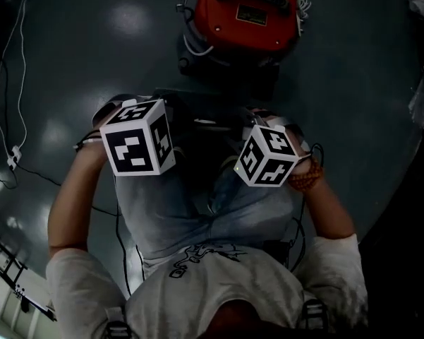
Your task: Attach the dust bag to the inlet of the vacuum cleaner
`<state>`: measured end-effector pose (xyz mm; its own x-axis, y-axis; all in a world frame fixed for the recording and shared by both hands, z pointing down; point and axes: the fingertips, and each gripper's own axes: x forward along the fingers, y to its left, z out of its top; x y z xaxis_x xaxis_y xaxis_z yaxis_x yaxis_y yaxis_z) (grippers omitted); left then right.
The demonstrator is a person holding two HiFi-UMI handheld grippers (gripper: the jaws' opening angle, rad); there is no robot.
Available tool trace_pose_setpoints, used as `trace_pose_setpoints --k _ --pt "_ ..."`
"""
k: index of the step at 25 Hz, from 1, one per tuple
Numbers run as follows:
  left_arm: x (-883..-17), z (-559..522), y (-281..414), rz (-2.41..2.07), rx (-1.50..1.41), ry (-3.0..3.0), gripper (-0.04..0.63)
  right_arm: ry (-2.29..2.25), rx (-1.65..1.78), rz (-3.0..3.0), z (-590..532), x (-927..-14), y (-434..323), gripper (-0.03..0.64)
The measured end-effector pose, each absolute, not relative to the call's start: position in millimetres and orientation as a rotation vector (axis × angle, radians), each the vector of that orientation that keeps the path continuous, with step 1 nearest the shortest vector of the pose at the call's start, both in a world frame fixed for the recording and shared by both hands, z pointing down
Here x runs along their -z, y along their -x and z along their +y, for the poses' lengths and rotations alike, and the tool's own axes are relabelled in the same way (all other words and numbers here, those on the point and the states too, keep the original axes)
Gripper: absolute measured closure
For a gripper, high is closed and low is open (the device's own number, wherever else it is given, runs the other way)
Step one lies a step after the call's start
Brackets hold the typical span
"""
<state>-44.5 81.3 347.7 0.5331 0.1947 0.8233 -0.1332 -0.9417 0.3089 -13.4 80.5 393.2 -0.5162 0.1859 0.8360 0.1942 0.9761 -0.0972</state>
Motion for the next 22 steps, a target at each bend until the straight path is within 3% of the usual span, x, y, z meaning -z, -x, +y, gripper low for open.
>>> trace_pose_setpoints --k 14,22 --pt "-360 24 -69 0.066 -1.331 -2.619 0.557 -0.068 -0.010 -2.008 23 -399 -106 0.583" --pt "-361 7 -74 -0.043 -1.351 -2.628 0.558 -0.069 0.053 -2.000 -5 -395 -112 0.581"
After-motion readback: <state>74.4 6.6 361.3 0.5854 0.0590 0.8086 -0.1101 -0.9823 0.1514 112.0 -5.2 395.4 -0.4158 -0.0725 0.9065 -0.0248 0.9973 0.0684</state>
